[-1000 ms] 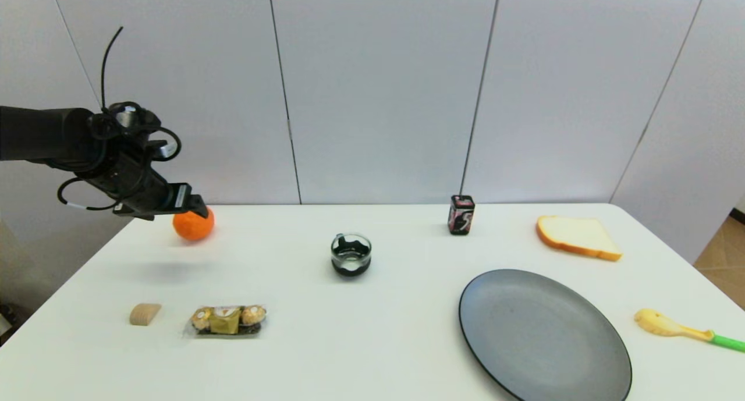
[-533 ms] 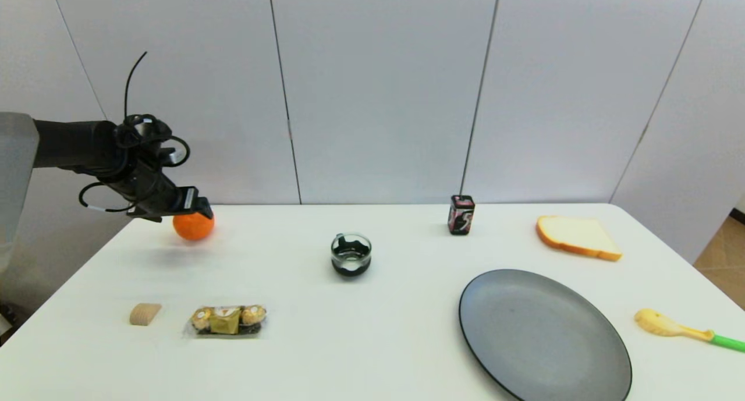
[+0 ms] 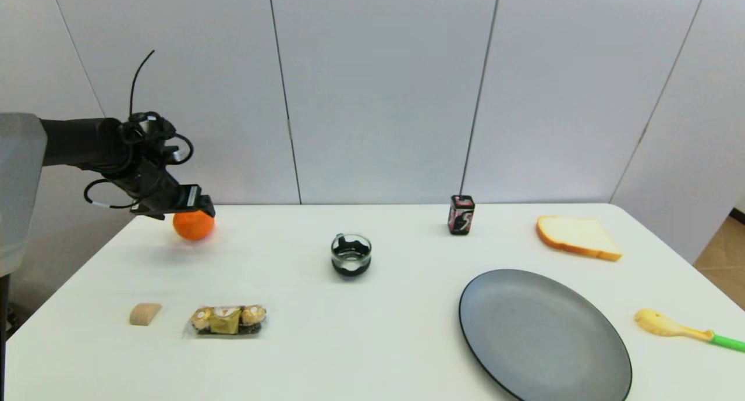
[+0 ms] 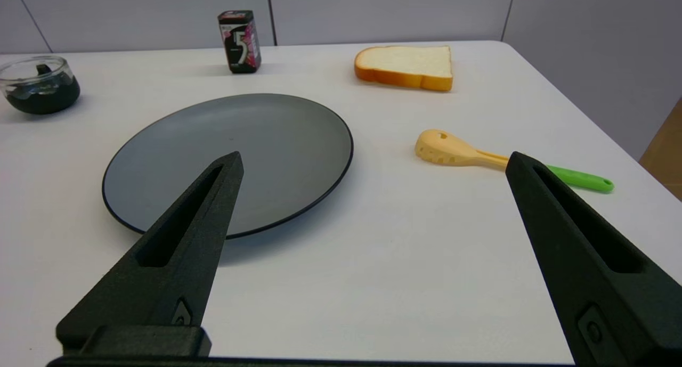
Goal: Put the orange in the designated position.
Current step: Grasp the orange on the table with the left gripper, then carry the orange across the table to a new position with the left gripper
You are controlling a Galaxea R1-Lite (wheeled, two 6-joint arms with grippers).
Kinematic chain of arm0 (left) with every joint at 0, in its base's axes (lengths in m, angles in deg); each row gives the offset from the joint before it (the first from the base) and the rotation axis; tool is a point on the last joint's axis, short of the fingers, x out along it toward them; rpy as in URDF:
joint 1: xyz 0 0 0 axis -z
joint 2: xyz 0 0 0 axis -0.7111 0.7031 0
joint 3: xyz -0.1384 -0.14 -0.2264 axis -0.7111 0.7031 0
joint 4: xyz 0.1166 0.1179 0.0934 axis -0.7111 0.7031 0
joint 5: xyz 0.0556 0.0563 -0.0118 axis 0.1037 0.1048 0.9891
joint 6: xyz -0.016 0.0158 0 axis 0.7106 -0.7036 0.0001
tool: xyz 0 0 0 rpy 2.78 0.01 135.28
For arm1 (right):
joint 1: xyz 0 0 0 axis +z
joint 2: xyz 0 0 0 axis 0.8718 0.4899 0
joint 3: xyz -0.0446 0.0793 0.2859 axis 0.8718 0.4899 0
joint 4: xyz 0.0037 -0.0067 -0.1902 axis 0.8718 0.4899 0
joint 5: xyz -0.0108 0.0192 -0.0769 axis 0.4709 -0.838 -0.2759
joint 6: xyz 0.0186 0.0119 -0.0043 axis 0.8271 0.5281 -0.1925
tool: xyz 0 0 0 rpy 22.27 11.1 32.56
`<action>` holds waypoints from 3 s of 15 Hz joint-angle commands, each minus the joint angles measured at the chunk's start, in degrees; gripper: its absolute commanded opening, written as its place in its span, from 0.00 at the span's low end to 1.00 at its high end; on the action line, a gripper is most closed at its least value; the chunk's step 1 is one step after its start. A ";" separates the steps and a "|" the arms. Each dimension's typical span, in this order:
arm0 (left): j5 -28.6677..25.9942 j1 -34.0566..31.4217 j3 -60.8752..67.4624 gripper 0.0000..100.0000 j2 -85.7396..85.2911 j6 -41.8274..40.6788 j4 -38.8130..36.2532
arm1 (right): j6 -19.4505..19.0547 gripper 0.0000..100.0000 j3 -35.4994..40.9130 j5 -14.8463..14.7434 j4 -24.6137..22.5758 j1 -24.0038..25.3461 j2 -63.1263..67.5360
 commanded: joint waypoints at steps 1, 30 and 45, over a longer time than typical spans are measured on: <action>0.02 0.21 -0.13 1.00 0.20 0.48 -0.92 | 0.03 1.00 0.01 0.00 -0.02 -0.02 -0.09; 2.57 0.04 -3.47 0.00 6.70 0.65 -2.41 | 0.03 1.00 0.01 0.00 -0.02 -0.02 0.00; 2.05 8.12 26.94 0.00 -33.20 0.30 2.07 | 0.03 1.00 0.01 0.00 -0.02 -0.02 0.00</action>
